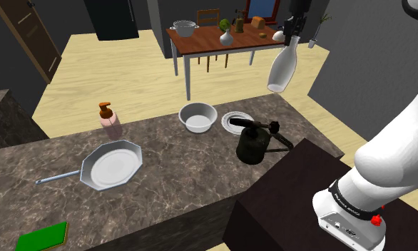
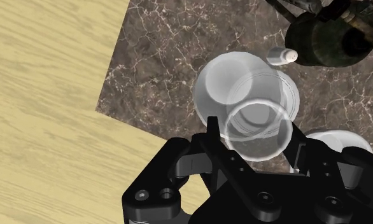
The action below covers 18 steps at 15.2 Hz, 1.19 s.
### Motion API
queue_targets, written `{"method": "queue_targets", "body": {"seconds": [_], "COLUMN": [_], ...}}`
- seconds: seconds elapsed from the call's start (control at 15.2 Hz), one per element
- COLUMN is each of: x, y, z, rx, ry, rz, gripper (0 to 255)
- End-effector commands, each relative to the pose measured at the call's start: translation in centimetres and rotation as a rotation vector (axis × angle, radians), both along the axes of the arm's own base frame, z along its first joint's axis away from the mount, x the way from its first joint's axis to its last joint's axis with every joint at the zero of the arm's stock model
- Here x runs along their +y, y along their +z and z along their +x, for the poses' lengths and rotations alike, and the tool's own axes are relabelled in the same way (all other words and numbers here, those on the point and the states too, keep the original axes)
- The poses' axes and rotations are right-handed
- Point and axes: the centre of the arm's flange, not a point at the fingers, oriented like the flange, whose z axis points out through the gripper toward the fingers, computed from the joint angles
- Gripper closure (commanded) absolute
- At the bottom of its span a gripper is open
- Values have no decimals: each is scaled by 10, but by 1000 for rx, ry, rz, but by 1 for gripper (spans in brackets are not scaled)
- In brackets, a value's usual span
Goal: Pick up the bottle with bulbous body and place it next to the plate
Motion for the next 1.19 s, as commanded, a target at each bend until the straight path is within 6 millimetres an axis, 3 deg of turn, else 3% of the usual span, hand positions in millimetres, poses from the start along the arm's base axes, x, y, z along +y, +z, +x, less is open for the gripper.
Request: {"method": "queue_targets", "body": {"seconds": [0.0,1.12], "x": [0,0], "y": [-11,-101], "z": [0,0], "rx": [-1,-1], "ry": [0,0], "rz": [0,0], "gripper": [255,255]}}
